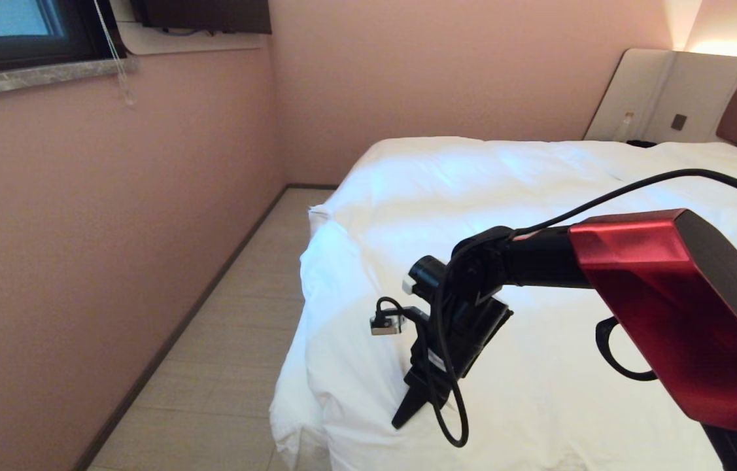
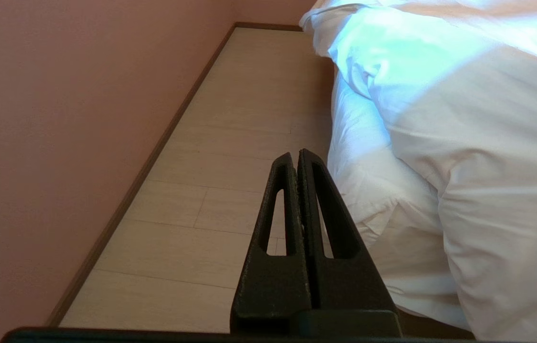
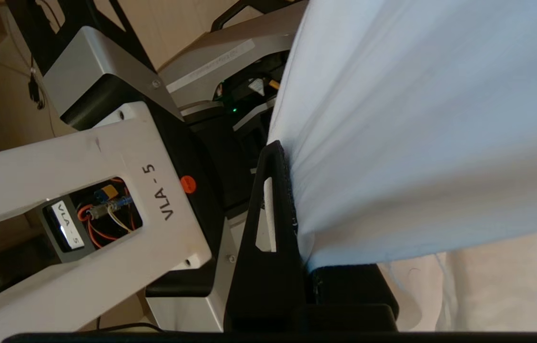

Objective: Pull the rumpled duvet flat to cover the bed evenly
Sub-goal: Flatten the corners of the folded blanket

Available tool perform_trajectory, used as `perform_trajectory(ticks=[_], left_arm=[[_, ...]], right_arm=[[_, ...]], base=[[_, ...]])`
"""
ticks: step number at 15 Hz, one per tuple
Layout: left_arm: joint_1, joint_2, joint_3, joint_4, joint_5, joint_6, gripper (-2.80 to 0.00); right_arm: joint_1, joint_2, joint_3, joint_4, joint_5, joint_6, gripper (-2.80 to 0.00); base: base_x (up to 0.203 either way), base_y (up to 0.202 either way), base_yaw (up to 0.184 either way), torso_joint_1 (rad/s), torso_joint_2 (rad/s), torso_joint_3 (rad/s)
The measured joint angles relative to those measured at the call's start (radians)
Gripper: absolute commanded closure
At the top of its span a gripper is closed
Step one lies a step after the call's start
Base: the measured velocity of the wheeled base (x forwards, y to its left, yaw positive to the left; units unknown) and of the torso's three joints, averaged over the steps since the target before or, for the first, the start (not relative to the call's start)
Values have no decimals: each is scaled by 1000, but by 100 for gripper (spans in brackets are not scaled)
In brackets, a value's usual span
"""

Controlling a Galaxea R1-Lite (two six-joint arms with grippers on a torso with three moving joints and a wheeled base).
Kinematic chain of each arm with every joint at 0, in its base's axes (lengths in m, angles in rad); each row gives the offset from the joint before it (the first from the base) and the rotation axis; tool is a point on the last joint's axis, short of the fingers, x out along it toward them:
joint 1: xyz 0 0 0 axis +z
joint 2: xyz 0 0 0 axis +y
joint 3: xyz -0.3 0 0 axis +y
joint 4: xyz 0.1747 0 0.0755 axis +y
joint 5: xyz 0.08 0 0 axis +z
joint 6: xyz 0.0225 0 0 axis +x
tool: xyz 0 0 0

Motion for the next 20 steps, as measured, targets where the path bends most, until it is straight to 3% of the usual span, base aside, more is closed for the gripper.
perform_trajectory(ticks=[4,5,14,20], left_arm=[[0,0,0,0,0,0,0],[0,0,0,0,0,0,0],[0,0,0,0,0,0,0],[0,0,0,0,0,0,0]], right_arm=[[58,23,-1,-13,-1,16,0],[68,29,-1,-16,-2,16,-280],[108,30,0,-77,-23,115,-280],[84,-156,6,12,-34,197,-280]], base=[[0,0,0,0,0,0],[0,0,0,0,0,0],[0,0,0,0,0,0],[0,0,0,0,0,0]])
